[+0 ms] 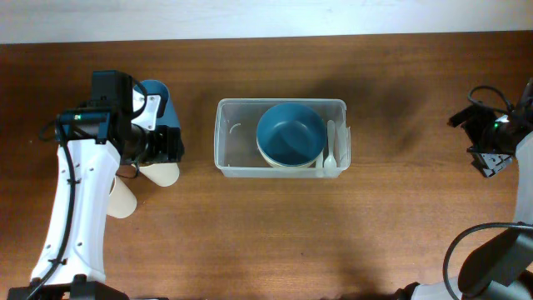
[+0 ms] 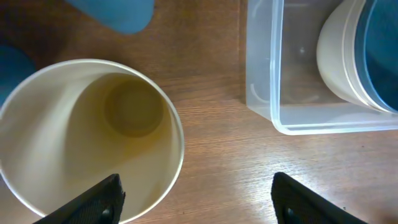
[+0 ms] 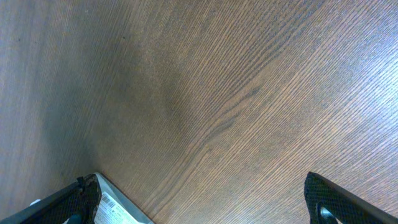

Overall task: Pack container
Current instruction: 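Move the left gripper to the near cream cup and grasp its rim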

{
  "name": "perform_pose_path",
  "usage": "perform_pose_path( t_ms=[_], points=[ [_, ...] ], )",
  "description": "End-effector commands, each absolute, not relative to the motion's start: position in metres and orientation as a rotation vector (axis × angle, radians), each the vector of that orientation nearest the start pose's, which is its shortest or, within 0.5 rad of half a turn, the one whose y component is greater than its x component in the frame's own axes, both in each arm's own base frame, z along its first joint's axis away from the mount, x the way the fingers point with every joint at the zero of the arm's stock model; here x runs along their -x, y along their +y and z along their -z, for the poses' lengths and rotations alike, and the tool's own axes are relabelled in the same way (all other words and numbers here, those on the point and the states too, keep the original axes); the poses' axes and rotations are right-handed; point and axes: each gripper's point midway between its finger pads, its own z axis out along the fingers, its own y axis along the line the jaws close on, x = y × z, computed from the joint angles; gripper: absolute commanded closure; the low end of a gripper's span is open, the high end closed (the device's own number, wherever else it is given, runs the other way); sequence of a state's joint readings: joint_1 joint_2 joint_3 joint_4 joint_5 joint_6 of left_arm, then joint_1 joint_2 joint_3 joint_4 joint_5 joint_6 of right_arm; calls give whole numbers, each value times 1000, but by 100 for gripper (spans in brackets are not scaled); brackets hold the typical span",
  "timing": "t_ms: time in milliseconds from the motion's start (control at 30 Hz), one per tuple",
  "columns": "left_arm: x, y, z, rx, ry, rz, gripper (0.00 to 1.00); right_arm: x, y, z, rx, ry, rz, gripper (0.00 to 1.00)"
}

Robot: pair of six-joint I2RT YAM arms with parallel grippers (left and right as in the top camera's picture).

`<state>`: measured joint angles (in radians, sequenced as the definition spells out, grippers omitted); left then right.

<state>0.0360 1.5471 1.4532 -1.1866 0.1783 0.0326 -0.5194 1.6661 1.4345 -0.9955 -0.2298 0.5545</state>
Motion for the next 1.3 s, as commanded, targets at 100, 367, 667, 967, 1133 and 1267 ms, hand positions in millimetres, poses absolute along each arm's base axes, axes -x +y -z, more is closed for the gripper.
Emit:
perform_pose_path(
  t_ms=[100,367,667,967,1133,1267],
  points=[
    [-336,-10,-165,18,2894,184,26,-350,-156,-165,-1364,2382,-330,1],
    [-344,-9,-140,24,2954,191,29,-350,-156,-165,-1364,2382,-330,1],
    [-348,-11,-126,60,2986,199,54,-350,-156,-165,-1364,2382,-330,1],
    [-347,-16,-126,81,2992,213,94,-350,-156,-165,-1364,2382,-330,1],
    [-345,-25,-126,42,2998,217,98,-350,-156,-165,-1364,2382,-330,1],
    [-341,-38,-132,-14,3000,220,98,-350,-156,-165,-1364,2382,-330,1]
  ],
)
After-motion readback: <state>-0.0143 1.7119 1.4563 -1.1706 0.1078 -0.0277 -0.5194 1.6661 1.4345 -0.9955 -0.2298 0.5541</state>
